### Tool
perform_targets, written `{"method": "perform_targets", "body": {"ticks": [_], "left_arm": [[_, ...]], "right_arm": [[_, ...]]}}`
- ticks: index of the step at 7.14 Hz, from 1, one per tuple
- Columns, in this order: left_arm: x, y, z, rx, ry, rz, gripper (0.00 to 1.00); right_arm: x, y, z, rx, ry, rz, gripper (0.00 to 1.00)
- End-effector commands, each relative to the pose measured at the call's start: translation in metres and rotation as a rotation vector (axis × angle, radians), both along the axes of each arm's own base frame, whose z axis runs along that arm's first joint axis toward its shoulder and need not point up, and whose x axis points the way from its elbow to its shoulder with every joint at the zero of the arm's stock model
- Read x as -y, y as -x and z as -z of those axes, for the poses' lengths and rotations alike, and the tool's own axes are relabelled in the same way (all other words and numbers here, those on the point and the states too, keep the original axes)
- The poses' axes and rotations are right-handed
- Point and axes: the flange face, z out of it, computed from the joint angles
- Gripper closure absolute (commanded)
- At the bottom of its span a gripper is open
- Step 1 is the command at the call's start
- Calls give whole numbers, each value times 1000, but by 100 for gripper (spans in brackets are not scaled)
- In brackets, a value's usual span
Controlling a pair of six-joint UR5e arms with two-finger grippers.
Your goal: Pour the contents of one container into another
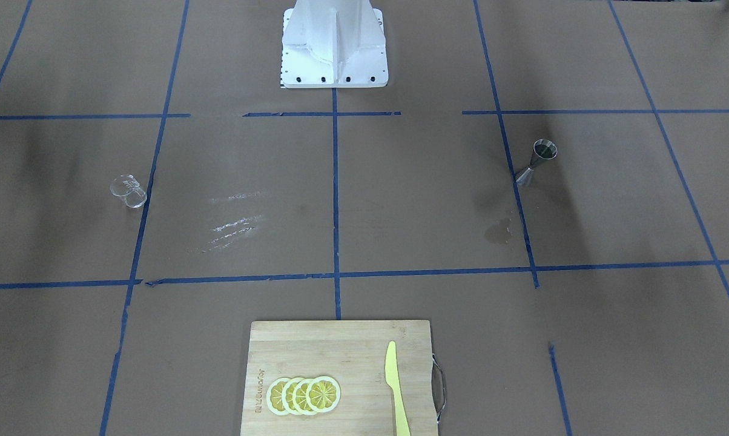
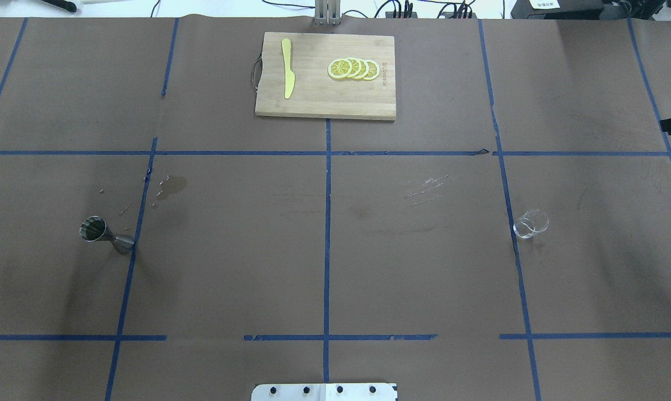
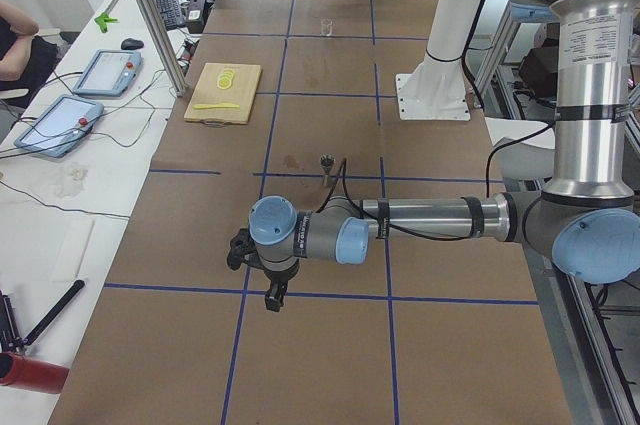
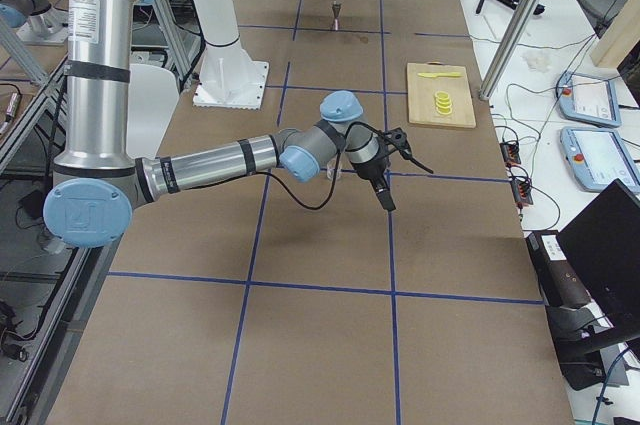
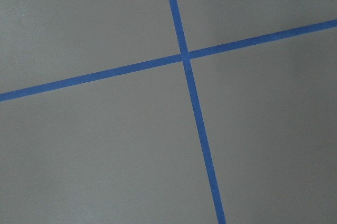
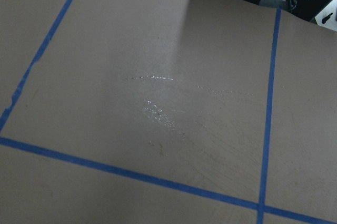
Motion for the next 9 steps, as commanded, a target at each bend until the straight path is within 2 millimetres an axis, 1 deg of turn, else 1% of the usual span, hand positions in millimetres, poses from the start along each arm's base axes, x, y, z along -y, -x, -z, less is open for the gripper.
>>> {"method": "perform_targets", "body": {"ticks": [1,2,3,4,5,6,7,8,9], "left_arm": [[2,0,2,0,-3,0,0],[2,0,1,0,-2,0,0],[1,0,0,0,0,0,0],[-1,0,0,0,0,0,0],[-1,0,-1,0,1,0,0],[-1,0,0,0,0,0,0],[-2,1,-1,0,3,1,0],[-1,1,0,0,0,1,0],[2,0,-2,0,5,1,0]], "right_arm": [[-12,-87,-22,23,128,119,0],[-23,-97,-43,29,233,119,0],[-46,-98,-72,33,324,110,0],[-82,-98,-108,49,410,106,0],[-93,-96,-131,93,468,116,0],[-111,-97,-161,103,534,111,0],[-117,-106,-166,106,541,88,0],[-115,-113,-162,109,528,71,0],[-109,-113,-155,110,511,71,0]]}}
